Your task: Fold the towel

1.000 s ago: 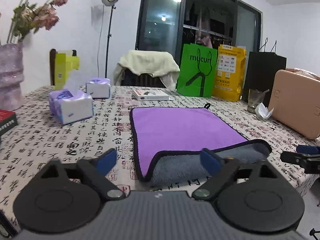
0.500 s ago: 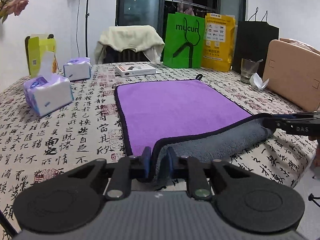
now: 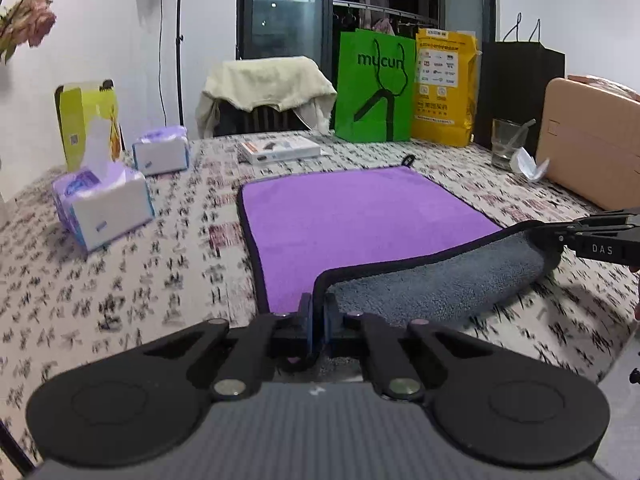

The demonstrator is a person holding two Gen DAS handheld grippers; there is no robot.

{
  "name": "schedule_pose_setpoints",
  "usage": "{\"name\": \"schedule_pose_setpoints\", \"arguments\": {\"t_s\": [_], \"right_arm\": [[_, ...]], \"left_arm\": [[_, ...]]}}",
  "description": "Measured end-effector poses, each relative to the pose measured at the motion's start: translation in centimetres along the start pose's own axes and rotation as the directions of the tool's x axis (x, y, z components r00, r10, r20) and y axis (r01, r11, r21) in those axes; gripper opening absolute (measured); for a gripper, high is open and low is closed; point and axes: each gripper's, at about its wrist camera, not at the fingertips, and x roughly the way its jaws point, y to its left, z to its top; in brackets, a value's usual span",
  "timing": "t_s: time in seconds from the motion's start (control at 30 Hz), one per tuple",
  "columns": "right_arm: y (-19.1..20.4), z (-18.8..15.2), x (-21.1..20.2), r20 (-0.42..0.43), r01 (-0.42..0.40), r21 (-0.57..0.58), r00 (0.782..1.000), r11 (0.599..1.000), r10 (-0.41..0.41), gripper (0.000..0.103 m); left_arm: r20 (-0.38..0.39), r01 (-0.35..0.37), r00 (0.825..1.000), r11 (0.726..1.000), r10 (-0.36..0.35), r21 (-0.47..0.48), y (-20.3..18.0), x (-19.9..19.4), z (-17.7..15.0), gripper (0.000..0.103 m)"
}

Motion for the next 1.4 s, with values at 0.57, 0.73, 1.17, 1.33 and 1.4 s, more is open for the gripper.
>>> {"name": "schedule_pose_setpoints", "arguments": {"t_s": [0.57, 0.73, 1.17, 1.33, 1.4], "right_arm": [[-1.9, 6.3, 6.2, 0.048, 0.003, -0.066, 0.999, 0.998, 0.000, 0.005], [-2.4, 8.2, 8.7, 0.033, 0.002, -0.073, 0.999, 0.997, 0.000, 0.005], [-5.1, 13.9, 19.1, -0.064, -0.025, -0.022, 0.998, 0.999, 0.024, 0.005], [-5.7, 14.7, 23.5, -0.132, -0.019, 0.001, 0.991, 1.000, 0.019, 0.005], [-6.0, 14.5, 24.9, -0.157, -0.014, 0.021, 0.987, 1.000, 0.017, 0.007]], "left_arm": [[0.013, -0.049, 0.999, 0.999, 0.049, -0.012, 2.6, 7.2, 8.0, 0.005], [0.010, -0.060, 0.998, 0.998, 0.060, 0.020, 3.1, 9.6, 10.6, 0.005], [-0.127, -0.057, 0.991, 0.996, 0.047, -0.076, 7.3, 20.5, 15.5, 0.005], [-0.204, -0.080, 0.978, 0.988, 0.052, -0.131, 8.9, 24.7, 16.3, 0.008], [-0.223, -0.116, 0.972, 0.981, 0.079, -0.156, 9.4, 25.9, 16.1, 0.025]]}}
